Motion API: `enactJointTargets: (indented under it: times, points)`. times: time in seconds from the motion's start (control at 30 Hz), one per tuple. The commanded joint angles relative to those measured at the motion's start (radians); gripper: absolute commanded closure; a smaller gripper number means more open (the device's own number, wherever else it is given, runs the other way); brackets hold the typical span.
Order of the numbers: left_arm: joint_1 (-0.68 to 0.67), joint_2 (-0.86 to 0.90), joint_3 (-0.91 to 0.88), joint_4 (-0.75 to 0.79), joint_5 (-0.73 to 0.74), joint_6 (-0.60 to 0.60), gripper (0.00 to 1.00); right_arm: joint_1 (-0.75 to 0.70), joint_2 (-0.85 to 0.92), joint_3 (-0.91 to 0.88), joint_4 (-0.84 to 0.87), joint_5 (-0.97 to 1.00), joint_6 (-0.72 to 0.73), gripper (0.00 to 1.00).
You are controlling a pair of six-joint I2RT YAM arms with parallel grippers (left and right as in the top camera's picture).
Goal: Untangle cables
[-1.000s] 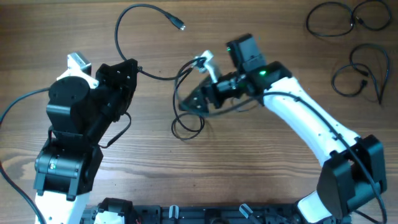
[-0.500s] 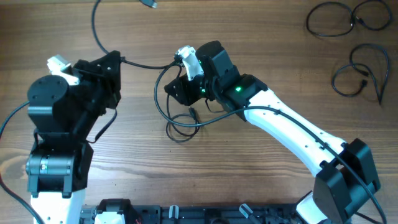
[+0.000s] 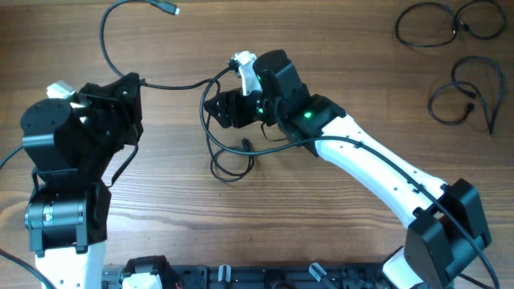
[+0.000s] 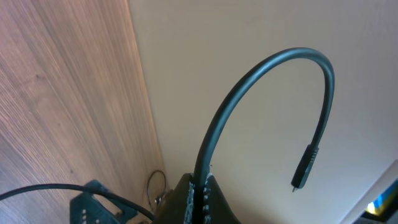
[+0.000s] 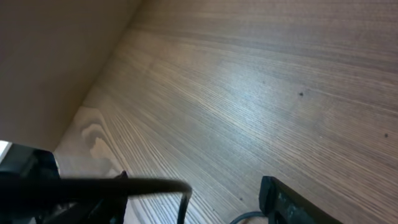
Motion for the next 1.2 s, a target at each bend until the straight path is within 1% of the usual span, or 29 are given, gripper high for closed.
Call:
enactJointTargets:
  times: [0.0, 0.07, 0.13, 0.2, 0.27, 0.3, 0.37, 0.43, 0.47, 0.53, 0.63, 0.67, 0.7, 0.73, 0.77, 0.8, 0.83, 0.87, 0.9, 1.0, 1.07, 1.17]
  points:
    - [0.008, -0.009, 0.002, 0.023, 0.026, -0.091, 0.96, 0.002, 0.013, 0.0, 0.003, -0.013, -0.029, 0.3]
    - [0.008, -0.007, 0.002, 0.049, 0.031, -0.153, 0.96, 0.003, 0.013, 0.0, -0.005, -0.021, -0.029, 0.35]
    - [0.008, -0.007, 0.002, 0.053, 0.047, -0.189, 0.96, 0.005, 0.014, -0.001, -0.006, -0.02, -0.016, 0.42]
    - [0.008, -0.007, 0.002, 0.061, 0.082, -0.226, 0.96, 0.005, 0.018, -0.001, -0.001, -0.013, 0.022, 0.46]
    - [0.008, -0.007, 0.002, 0.076, 0.126, -0.275, 0.96, 0.007, 0.026, 0.0, 0.006, -0.013, 0.026, 0.5]
    - [0.008, -0.007, 0.002, 0.094, 0.146, -0.275, 0.96, 0.009, 0.03, -0.001, 0.006, -0.013, 0.026, 0.51]
    - [0.007, -0.007, 0.002, 0.101, 0.169, -0.29, 0.96, 0.023, 0.033, -0.001, 0.013, -0.013, 0.026, 0.6]
    - [0.008, -0.007, 0.002, 0.101, 0.169, -0.289, 0.96, 0.026, 0.033, -0.001, 0.018, -0.013, 0.026, 0.71]
    - [0.008, -0.007, 0.002, 0.101, 0.169, -0.289, 0.96, 0.026, 0.033, -0.001, 0.018, -0.013, 0.026, 0.78]
    - [0.008, -0.007, 0.002, 0.101, 0.163, -0.289, 0.96, 0.026, 0.033, 0.0, 0.018, -0.013, 0.032, 0.95]
    - [0.008, -0.007, 0.002, 0.101, 0.132, -0.285, 0.96, 0.021, 0.027, 0.0, 0.021, -0.011, 0.063, 0.96]
    - [0.008, -0.007, 0.002, 0.097, 0.1, -0.257, 0.96, 0.015, 0.011, 0.0, 0.012, 0.014, 0.077, 0.96]
    - [0.008, -0.006, 0.002, 0.086, 0.056, -0.192, 0.9, 0.004, -0.014, 0.0, -0.008, 0.035, 0.079, 0.96]
    - [0.008, -0.002, 0.002, 0.065, 0.022, -0.132, 0.7, -0.018, -0.045, 0.0, -0.03, 0.037, 0.079, 0.96]
    - [0.008, 0.002, 0.002, 0.048, 0.006, -0.101, 0.53, -0.032, -0.065, 0.0, -0.045, 0.037, 0.081, 0.96]
    - [0.008, 0.009, 0.002, 0.022, -0.01, -0.061, 0.41, -0.059, -0.1, 0.0, -0.075, 0.045, 0.095, 0.96]
    - [0.008, 0.027, 0.002, -0.024, -0.028, 0.006, 0.18, -0.1, -0.159, 0.0, -0.127, 0.076, 0.112, 0.95]
    - [0.008, 0.043, 0.002, -0.055, -0.043, 0.05, 0.05, -0.125, -0.201, 0.001, -0.163, 0.102, 0.113, 0.96]
    - [0.008, 0.059, 0.002, -0.08, -0.046, 0.086, 0.0, -0.15, -0.243, 0.004, -0.203, 0.138, 0.113, 0.95]
    - [0.008, 0.106, 0.002, -0.15, -0.046, 0.168, 0.0, -0.227, -0.372, 0.044, -0.336, 0.222, 0.112, 0.95]
    - [0.007, 0.128, 0.002, -0.175, -0.045, 0.22, 0.0, -0.275, -0.445, 0.08, -0.39, 0.254, 0.112, 0.95]
    - [0.006, 0.145, 0.002, -0.216, -0.042, 0.304, 0.0, -0.33, -0.493, 0.173, -0.471, 0.315, 0.113, 0.95]
